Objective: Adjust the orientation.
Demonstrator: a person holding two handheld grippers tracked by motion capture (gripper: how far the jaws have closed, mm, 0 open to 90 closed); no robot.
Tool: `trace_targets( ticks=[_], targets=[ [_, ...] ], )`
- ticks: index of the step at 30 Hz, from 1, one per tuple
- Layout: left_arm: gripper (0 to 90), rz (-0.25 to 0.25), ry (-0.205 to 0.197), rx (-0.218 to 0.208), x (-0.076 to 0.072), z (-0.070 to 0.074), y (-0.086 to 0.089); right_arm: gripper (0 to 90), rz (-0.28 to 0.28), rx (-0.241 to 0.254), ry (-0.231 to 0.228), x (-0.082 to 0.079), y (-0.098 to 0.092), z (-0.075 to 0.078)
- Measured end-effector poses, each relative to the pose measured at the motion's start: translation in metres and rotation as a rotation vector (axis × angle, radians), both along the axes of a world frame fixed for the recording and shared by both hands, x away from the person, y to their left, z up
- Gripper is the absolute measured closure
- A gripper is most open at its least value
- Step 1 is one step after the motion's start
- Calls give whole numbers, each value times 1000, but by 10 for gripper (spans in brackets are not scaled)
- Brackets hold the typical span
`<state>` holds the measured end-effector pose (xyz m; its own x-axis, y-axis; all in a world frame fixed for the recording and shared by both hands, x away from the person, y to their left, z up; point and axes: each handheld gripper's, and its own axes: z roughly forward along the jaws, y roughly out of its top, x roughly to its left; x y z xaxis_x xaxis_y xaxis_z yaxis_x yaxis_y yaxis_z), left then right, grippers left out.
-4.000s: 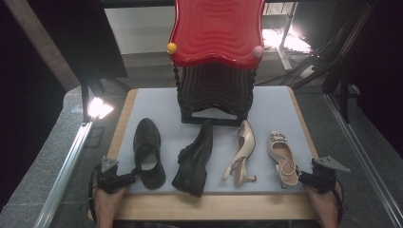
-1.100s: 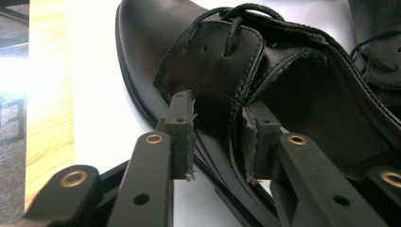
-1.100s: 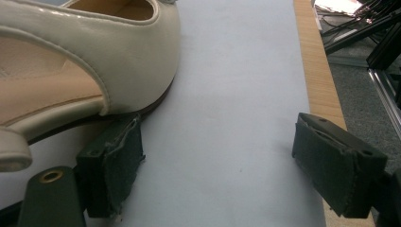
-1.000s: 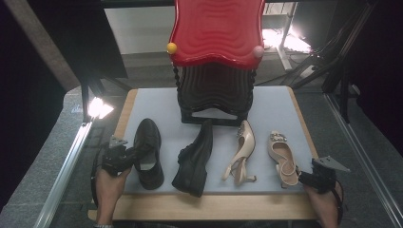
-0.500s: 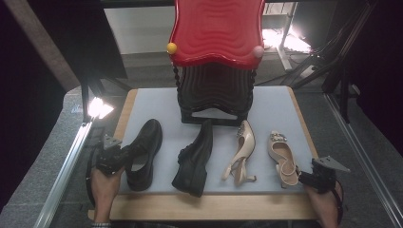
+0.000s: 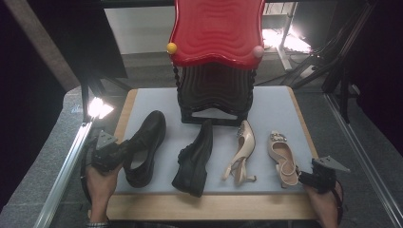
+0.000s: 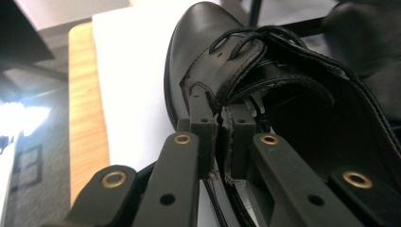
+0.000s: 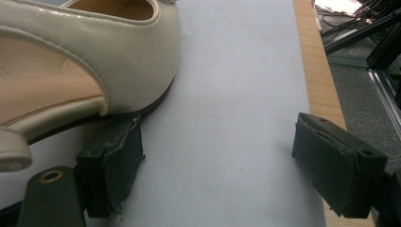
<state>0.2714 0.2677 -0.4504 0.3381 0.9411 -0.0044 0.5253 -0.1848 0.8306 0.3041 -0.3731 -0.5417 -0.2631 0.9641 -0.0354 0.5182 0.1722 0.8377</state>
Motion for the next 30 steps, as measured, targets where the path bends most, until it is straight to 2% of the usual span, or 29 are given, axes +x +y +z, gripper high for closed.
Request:
trace_targets(
  ticks=[1,4,11,18,21,25,30],
  targets=[
    [848,-21,-12,-14,-1,5,-3,171,0,0,0,0,0,0],
    [848,-40,-16,-16,-1,10,-6,171,0,0,0,0,0,0],
    [849,-112,-44,-28,-5,32,-20,171,1,-1,-1,0,0,0],
    [849,-167,-71,-53,-4,45,-31,171,1,-3,-1,0,0,0],
    [849,-194,-88,-58,3,51,-43,171,1,-3,-1,0,0,0],
    [850,-199,-101,-55,11,54,-52,171,1,-1,-2,0,0,0],
    [851,-210,-116,-60,29,57,-70,171,1,-2,-2,0,0,0]
  ],
)
